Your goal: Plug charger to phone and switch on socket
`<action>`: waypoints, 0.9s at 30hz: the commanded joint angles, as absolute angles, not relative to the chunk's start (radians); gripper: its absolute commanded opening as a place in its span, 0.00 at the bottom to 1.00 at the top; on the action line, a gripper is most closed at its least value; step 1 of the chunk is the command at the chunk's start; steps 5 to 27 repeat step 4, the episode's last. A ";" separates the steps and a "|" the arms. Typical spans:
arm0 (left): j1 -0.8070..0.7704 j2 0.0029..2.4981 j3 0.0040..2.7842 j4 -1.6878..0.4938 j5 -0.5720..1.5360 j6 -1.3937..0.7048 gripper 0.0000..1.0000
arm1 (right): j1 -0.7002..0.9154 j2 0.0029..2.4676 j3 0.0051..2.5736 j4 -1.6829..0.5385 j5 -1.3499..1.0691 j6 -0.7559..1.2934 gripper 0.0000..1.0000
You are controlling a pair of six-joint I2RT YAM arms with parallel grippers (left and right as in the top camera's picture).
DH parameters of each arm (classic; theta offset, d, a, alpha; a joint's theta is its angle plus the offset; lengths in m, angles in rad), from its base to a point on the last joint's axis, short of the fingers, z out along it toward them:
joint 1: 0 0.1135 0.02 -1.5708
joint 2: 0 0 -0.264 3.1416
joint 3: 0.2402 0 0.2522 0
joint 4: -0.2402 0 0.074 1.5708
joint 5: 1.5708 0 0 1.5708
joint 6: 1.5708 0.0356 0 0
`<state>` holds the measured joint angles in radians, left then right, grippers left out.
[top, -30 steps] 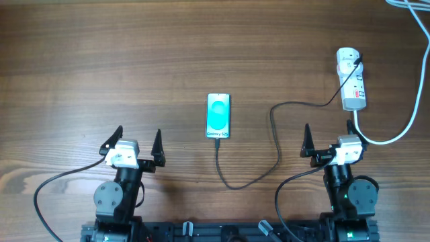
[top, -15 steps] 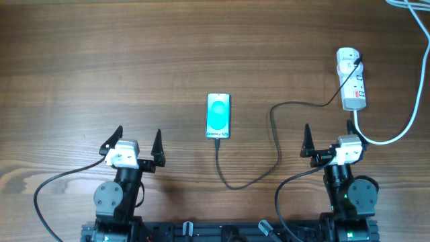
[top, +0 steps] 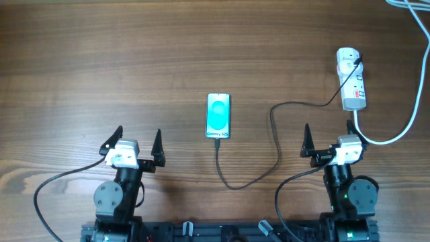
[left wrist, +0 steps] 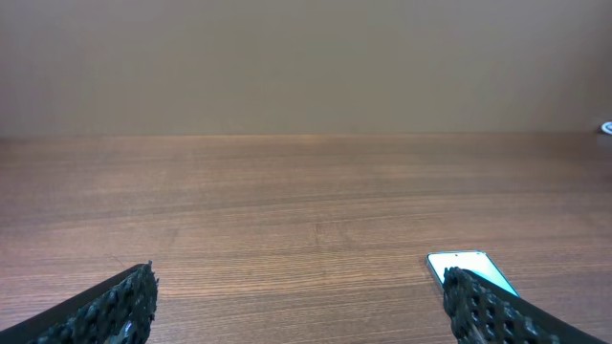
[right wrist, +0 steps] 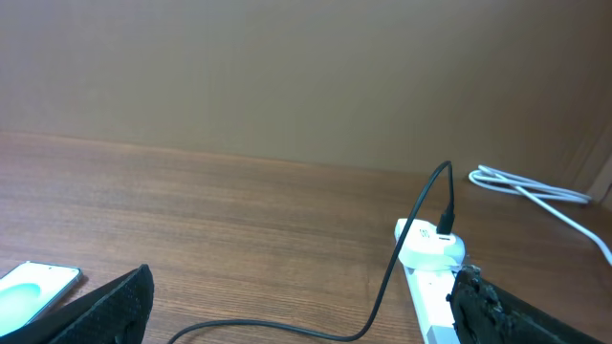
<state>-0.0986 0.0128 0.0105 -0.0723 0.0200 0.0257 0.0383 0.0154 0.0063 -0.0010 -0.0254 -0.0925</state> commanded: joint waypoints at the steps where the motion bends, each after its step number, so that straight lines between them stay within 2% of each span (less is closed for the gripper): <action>1: -0.094 0.003 0.006 -0.076 0.021 0.045 1.00 | 0.035 0.007 0.005 0.002 -0.035 -0.104 1.00; 27: -0.094 0.003 0.006 -0.076 0.021 0.045 1.00 | 0.035 0.007 0.005 0.002 -0.035 -0.105 1.00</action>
